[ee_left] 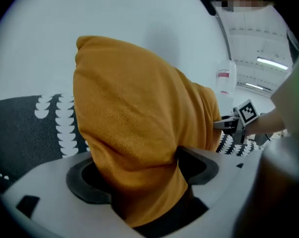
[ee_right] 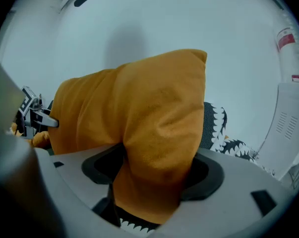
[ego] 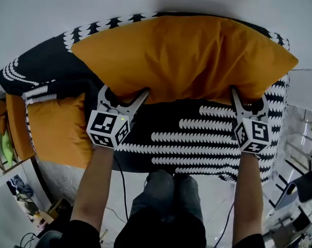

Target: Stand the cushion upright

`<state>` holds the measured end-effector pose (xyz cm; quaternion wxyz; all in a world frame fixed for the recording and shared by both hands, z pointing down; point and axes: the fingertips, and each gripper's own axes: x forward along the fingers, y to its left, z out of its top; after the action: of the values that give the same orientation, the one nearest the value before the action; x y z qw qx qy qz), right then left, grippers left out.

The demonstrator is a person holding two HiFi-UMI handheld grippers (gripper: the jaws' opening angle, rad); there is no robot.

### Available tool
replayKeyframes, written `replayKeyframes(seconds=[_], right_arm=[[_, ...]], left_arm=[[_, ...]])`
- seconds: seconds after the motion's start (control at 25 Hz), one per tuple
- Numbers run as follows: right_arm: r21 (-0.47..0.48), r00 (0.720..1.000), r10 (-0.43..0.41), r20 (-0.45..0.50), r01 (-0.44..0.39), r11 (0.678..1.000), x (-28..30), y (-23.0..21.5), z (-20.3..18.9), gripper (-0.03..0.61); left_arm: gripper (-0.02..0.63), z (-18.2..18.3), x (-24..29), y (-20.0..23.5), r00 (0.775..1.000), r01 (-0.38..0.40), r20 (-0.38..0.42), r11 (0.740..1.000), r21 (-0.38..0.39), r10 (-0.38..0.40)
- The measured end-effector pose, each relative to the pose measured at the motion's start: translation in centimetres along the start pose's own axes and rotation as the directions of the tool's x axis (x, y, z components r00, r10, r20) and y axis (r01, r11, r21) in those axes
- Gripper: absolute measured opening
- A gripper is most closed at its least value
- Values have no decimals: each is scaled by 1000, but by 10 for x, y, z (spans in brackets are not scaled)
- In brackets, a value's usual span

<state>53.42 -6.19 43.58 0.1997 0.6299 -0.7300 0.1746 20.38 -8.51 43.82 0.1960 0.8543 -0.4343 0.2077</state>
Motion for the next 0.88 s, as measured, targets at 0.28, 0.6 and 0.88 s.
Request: replayKeyframes(seconds=[0.28, 0.6, 0.88], right_arm=[[0, 999, -29, -29, 29, 1000, -9, -3, -20, 376], [-62, 998, -58, -24, 57, 996, -55, 4, -33, 408], [15, 999, -29, -18, 29, 999, -133, 28, -49, 408]], left_arm=[[428, -28, -1, 8, 998, -38, -50, 997, -64, 35], [439, -33, -23, 3, 996, -57, -68, 992, -115, 49], [437, -25, -85, -23, 993, -115, -17, 977, -177, 114]])
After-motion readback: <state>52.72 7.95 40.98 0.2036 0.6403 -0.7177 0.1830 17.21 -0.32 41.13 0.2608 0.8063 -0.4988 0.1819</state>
